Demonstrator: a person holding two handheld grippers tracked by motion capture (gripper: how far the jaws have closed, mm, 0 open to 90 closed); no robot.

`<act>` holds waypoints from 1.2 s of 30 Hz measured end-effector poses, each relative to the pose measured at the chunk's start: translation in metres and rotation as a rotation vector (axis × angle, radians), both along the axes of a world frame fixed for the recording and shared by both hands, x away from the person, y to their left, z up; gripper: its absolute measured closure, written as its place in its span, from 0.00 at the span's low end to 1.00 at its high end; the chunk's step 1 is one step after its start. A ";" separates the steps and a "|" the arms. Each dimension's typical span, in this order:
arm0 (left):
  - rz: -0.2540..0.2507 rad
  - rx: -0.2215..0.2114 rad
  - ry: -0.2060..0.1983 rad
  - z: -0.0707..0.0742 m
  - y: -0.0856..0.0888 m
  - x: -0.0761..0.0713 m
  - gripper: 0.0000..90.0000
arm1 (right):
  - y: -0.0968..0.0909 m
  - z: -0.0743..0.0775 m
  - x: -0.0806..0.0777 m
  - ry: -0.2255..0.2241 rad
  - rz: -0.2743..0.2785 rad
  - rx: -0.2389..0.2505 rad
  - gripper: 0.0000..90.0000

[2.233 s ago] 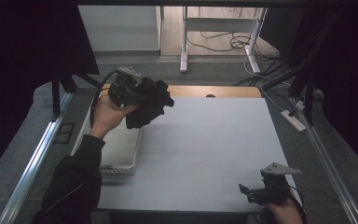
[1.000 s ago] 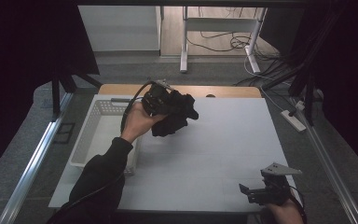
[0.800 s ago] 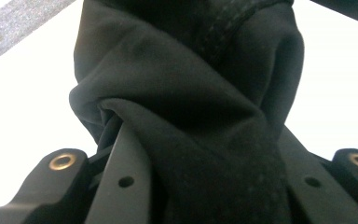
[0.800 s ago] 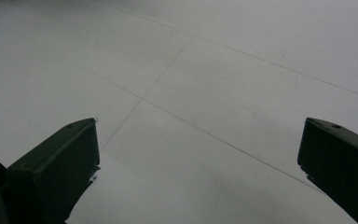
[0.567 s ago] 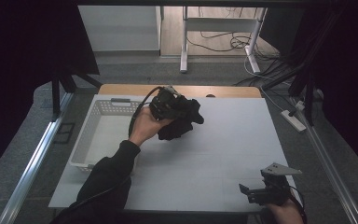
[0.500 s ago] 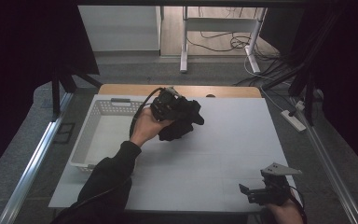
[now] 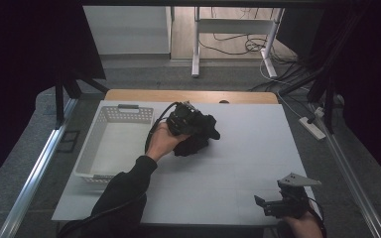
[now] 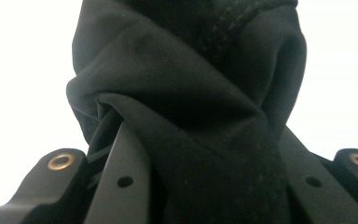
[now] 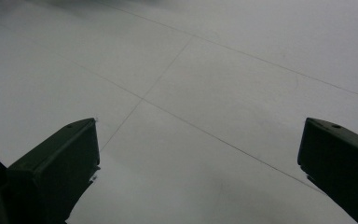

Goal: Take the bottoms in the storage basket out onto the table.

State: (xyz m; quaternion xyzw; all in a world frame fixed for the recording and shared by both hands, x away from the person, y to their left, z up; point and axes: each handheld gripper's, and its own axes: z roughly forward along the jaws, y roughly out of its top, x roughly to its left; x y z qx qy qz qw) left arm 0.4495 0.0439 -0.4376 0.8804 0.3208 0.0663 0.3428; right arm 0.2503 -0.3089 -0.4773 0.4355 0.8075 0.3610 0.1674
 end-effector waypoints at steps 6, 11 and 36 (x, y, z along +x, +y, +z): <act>0.007 0.002 0.002 -0.009 -0.002 0.002 0.80 | 0.000 0.000 0.000 -0.001 0.000 0.001 0.00; 0.024 -0.004 0.014 -0.014 -0.002 0.004 0.80 | 0.000 0.000 0.000 -0.001 0.001 0.000 0.00; 0.005 -0.020 0.016 -0.045 -0.008 0.011 0.79 | 0.000 0.000 0.000 -0.002 0.002 0.000 0.00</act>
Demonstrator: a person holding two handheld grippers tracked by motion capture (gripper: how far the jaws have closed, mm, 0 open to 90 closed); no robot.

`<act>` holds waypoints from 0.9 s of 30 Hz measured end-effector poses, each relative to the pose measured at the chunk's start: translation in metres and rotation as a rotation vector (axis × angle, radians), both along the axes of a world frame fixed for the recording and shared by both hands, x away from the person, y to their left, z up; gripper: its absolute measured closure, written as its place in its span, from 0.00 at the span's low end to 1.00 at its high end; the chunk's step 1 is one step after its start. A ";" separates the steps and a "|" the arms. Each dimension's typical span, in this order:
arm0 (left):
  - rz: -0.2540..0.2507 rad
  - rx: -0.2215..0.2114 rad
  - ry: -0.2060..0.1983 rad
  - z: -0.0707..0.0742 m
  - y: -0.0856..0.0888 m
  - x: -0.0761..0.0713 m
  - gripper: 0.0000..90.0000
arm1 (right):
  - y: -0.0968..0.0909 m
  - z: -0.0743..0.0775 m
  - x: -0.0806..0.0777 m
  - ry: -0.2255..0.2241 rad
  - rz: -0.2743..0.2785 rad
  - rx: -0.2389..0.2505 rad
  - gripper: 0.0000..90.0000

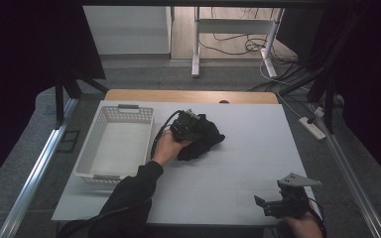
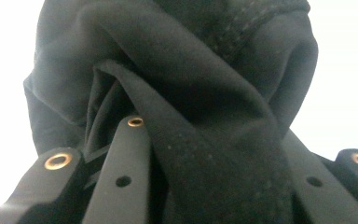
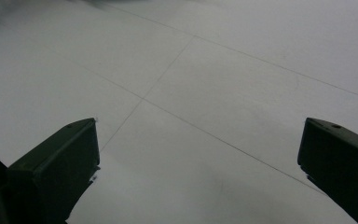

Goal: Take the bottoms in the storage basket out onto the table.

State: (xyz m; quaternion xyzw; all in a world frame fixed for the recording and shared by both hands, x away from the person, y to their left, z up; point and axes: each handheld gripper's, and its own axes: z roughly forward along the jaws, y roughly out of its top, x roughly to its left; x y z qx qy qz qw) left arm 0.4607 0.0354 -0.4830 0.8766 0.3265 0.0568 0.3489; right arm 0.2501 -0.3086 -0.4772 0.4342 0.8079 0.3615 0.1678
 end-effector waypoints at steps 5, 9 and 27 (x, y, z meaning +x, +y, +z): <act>-0.001 0.014 -0.004 -0.005 -0.002 0.000 0.79 | 0.000 0.000 0.000 0.000 0.001 0.000 0.00; -0.002 0.033 -0.003 -0.009 -0.005 0.000 0.78 | 0.000 0.000 0.000 0.000 0.001 0.000 0.00; 0.049 0.059 -0.006 -0.032 -0.006 0.003 0.63 | 0.000 0.000 0.000 0.001 0.003 0.000 0.00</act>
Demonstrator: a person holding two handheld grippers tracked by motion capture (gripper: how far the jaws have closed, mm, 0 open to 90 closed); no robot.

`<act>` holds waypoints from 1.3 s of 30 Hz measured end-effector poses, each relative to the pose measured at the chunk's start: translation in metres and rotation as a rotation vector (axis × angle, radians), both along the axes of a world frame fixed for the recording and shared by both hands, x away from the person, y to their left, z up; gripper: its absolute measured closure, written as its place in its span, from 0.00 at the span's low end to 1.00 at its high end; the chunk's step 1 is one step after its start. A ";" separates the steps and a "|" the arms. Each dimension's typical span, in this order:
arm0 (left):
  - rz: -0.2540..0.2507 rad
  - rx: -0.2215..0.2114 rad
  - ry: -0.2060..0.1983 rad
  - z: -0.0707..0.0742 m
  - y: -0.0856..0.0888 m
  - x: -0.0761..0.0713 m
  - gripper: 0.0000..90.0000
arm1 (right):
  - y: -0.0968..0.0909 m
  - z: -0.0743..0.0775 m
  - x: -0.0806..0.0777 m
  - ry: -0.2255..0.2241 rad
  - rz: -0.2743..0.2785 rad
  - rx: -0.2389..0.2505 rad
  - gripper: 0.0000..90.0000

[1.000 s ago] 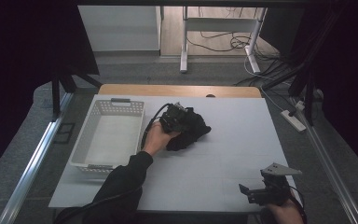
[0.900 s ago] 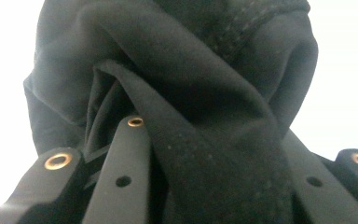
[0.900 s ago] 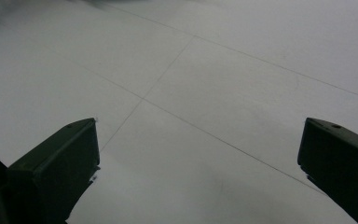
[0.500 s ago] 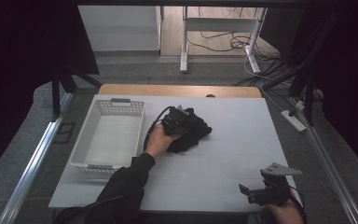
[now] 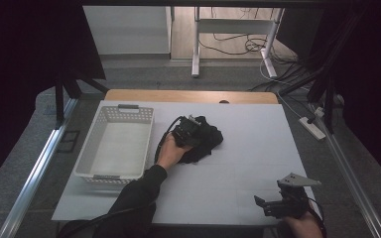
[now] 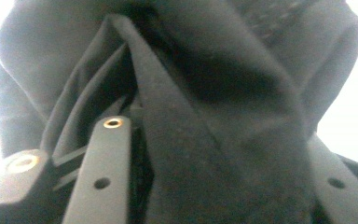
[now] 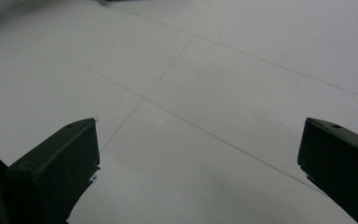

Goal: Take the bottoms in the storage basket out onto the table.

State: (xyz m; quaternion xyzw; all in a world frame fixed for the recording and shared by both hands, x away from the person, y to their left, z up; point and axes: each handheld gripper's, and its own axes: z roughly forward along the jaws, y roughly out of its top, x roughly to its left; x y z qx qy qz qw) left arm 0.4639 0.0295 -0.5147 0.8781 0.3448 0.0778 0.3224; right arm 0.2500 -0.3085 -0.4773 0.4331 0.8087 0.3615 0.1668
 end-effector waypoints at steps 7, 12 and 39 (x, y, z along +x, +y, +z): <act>0.008 -0.013 0.015 -0.004 0.002 0.002 0.52 | 0.000 0.000 0.000 -0.001 0.002 0.001 0.00; 0.003 -0.002 0.002 -0.005 0.001 0.001 0.44 | 0.000 0.000 0.000 0.000 0.003 -0.001 0.00; 0.028 0.002 0.026 -0.015 0.000 0.002 0.00 | 0.000 0.000 0.000 0.002 0.007 -0.002 0.00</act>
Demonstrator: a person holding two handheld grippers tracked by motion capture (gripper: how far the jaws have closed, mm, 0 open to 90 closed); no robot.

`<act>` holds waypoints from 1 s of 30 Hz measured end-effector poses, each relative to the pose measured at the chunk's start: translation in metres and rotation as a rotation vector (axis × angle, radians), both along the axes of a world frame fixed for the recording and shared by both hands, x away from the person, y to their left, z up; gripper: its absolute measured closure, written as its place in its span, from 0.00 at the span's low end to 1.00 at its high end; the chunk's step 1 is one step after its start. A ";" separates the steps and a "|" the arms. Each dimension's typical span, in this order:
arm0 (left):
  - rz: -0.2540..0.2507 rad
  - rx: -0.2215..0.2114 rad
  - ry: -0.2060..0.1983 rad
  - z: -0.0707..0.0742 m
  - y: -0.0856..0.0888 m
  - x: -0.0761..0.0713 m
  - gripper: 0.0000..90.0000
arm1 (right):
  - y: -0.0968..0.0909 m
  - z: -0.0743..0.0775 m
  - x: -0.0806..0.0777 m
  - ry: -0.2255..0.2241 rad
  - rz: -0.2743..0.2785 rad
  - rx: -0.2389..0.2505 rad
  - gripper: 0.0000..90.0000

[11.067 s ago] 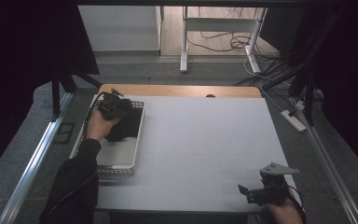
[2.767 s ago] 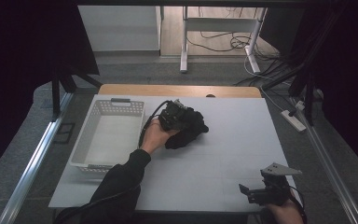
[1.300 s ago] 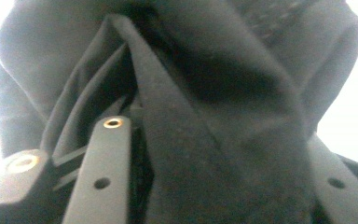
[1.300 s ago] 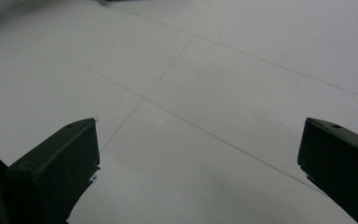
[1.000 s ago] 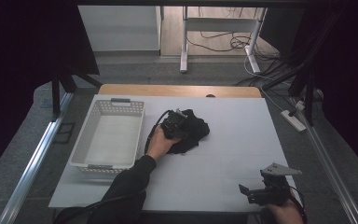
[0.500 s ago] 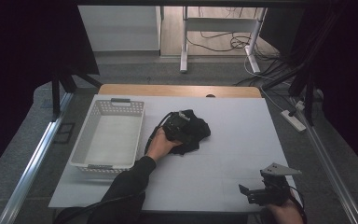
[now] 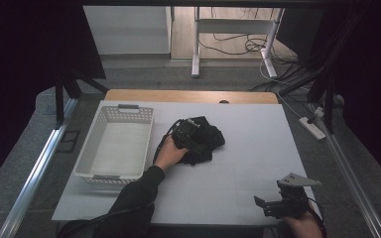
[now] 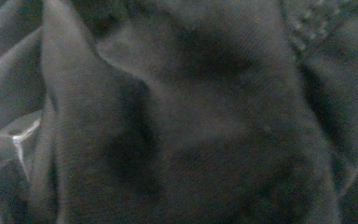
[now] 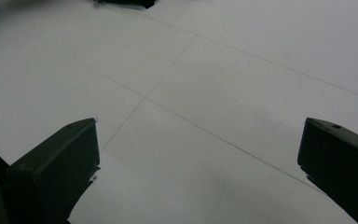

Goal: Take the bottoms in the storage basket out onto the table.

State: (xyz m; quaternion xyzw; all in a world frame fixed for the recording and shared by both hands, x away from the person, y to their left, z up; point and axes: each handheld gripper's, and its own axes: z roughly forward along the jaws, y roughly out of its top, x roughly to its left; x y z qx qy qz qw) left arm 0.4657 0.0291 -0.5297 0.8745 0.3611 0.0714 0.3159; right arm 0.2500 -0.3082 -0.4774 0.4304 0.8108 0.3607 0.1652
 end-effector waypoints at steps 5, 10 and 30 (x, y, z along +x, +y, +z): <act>0.005 -0.008 -0.002 0.002 0.001 -0.001 0.00 | 0.000 0.000 0.000 0.000 0.000 0.001 0.00; 0.010 -0.021 -0.005 0.006 0.003 -0.003 0.00 | 0.000 0.000 0.000 0.001 0.000 0.000 0.00; -0.001 -0.078 -0.032 0.036 0.010 -0.011 0.00 | 0.000 0.000 0.000 0.003 0.000 -0.001 0.00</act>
